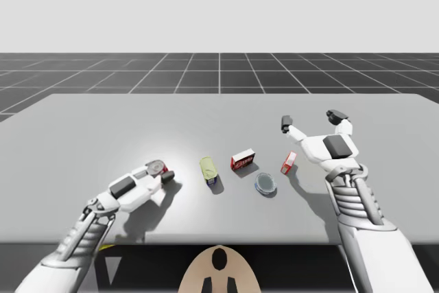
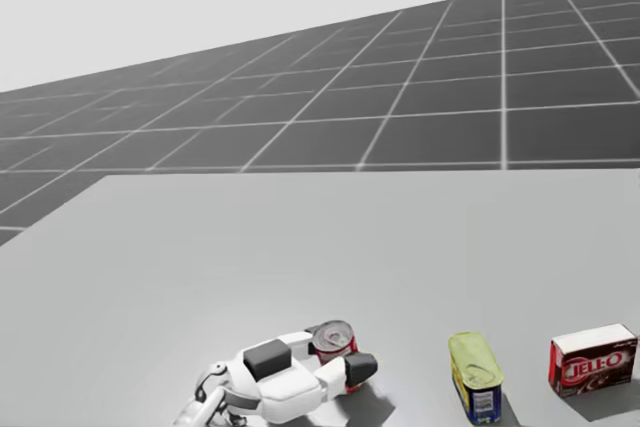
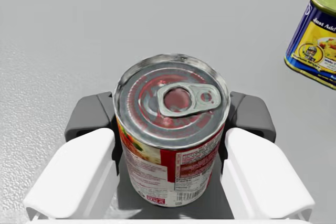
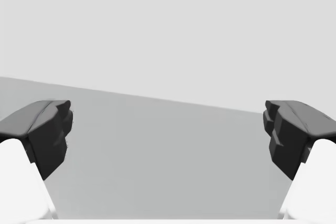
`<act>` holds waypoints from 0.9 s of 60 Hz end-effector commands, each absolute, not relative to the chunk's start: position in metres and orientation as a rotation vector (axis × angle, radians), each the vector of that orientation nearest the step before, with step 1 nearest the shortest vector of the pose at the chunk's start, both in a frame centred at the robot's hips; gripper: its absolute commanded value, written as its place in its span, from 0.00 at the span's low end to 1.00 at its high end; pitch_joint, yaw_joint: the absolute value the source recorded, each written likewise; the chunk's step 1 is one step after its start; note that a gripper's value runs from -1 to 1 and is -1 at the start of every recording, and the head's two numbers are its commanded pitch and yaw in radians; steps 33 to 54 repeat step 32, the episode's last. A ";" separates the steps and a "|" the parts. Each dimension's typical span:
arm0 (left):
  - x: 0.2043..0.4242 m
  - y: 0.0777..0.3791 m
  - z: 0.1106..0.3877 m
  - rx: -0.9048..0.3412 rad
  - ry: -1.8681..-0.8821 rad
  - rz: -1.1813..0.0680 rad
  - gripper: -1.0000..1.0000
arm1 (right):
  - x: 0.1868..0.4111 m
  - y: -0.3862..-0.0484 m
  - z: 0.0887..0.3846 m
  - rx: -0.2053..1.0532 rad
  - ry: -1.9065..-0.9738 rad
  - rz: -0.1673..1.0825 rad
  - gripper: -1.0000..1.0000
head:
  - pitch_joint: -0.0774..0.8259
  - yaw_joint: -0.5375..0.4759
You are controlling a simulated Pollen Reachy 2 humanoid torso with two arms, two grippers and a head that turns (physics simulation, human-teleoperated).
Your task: Grasp the soup can and hold it up.
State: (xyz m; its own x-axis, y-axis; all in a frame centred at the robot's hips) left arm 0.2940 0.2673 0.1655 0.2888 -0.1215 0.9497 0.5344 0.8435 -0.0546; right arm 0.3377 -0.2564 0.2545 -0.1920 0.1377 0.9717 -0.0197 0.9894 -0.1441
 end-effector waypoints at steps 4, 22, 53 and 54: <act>0.291 0.269 0.214 -0.358 -1.287 -0.493 1.00 | 0.336 -0.258 0.254 -0.056 -1.732 0.159 0.00 | 0.46 0.90; 0.295 0.275 0.310 -0.249 -1.456 -0.502 1.00 | 0.334 -0.260 0.256 -0.018 -1.722 0.174 0.00 | 0.46 0.90; 0.294 0.265 0.373 -0.169 -1.606 -0.477 1.00 | 0.334 -0.260 0.256 -0.016 -1.710 0.170 0.00 | 0.46 0.89; 0.294 0.265 0.373 -0.169 -1.606 -0.477 1.00 | 0.334 -0.260 0.256 -0.016 -1.710 0.170 0.00 | 0.46 0.89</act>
